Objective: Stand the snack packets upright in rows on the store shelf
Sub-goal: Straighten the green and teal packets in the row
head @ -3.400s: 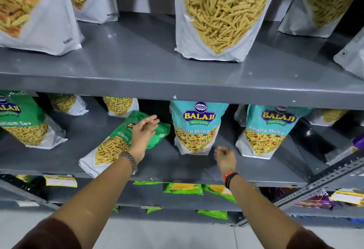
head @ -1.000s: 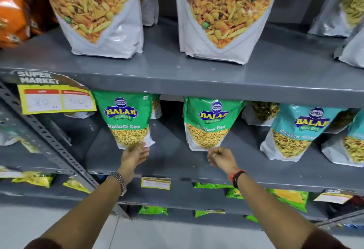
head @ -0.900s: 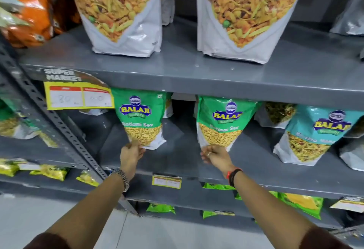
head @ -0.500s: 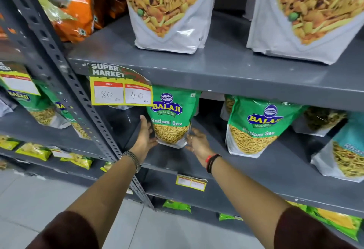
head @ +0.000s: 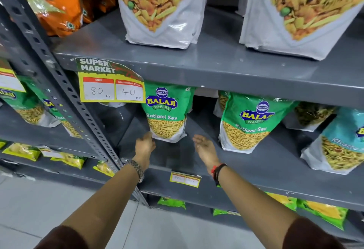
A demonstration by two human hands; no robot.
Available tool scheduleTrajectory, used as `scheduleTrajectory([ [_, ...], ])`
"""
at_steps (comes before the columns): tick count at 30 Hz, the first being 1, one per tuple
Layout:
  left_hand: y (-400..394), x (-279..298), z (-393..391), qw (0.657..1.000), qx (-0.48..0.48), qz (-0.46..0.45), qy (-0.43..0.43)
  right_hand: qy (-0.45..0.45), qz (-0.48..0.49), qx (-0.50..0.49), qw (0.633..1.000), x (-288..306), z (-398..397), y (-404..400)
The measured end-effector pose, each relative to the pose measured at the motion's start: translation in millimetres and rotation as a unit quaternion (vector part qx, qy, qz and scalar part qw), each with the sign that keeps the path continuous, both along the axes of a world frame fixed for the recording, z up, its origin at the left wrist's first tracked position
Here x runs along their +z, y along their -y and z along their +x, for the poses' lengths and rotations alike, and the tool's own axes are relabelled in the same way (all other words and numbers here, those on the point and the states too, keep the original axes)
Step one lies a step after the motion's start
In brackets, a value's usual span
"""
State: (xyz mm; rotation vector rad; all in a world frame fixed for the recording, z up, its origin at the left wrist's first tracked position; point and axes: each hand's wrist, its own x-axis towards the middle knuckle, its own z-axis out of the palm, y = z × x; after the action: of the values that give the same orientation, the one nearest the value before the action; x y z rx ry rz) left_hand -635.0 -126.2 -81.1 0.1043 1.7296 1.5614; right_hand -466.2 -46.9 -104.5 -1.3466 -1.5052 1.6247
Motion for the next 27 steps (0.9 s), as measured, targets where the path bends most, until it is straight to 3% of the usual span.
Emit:
scheduleTrajectory([
  [3,0,-16,22,0.997,0.008,0.002,0.07,0.044,0.039,-0.045,0.997,-20,52,3],
  [7,-8,-18,70,0.987,-0.118,0.025,0.105,0.141,0.051,-0.166,0.975,-10,118,-1],
  [12,-51,3,120,0.959,-0.262,0.049,0.095,0.023,0.023,-0.306,0.952,7,169,-51],
  [16,-78,17,144,0.951,-0.276,0.057,0.127,-0.079,-0.098,-0.27,0.955,27,176,-77],
  [20,-90,24,156,0.949,-0.268,0.075,0.151,-0.05,-0.109,-0.184,0.976,34,164,-74],
  [27,-88,23,150,0.955,-0.247,0.088,0.137,-0.034,-0.094,-0.151,0.983,29,149,-60],
])
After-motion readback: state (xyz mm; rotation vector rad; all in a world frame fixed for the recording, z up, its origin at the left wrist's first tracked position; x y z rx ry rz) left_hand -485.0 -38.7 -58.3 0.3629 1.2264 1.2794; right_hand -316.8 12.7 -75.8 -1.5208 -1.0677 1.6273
